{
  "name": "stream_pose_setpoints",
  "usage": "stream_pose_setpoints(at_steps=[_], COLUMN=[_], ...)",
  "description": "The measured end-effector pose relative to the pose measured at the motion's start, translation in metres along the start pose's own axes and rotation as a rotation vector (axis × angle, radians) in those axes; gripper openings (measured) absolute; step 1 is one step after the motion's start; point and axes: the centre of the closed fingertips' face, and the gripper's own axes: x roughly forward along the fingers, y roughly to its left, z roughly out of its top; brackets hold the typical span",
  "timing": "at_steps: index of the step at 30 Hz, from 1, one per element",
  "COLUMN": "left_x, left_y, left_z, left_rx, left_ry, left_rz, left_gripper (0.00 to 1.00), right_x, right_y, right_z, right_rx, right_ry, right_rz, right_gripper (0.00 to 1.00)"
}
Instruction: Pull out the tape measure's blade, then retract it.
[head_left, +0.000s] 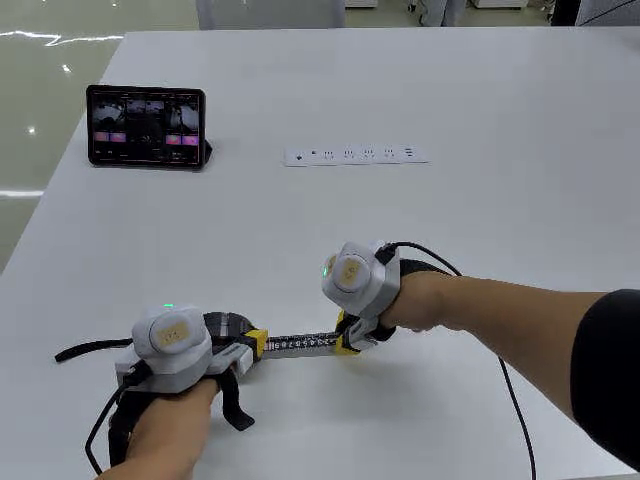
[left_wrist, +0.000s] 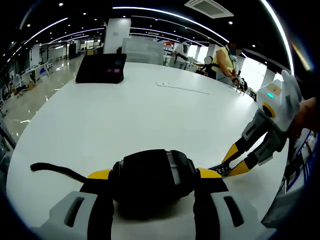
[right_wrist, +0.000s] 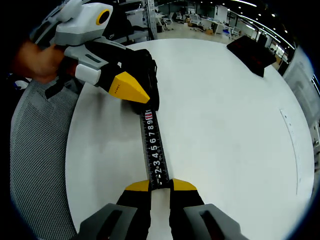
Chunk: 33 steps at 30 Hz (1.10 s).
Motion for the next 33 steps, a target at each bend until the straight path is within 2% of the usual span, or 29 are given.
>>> stream_pose_setpoints(at_steps=[33], left_x=[0.000], left_y=[0.000], left_z=[0.002], left_rx=[-0.021], left_ry=[0.007], left_rz=[-0.013], left_gripper=[0.60], right_x=[0.008], right_y=[0.002], right_z=[0.020], right_rx=[0.003], right_ry=[-0.028], right_rz=[0.013], right_gripper=[0.10])
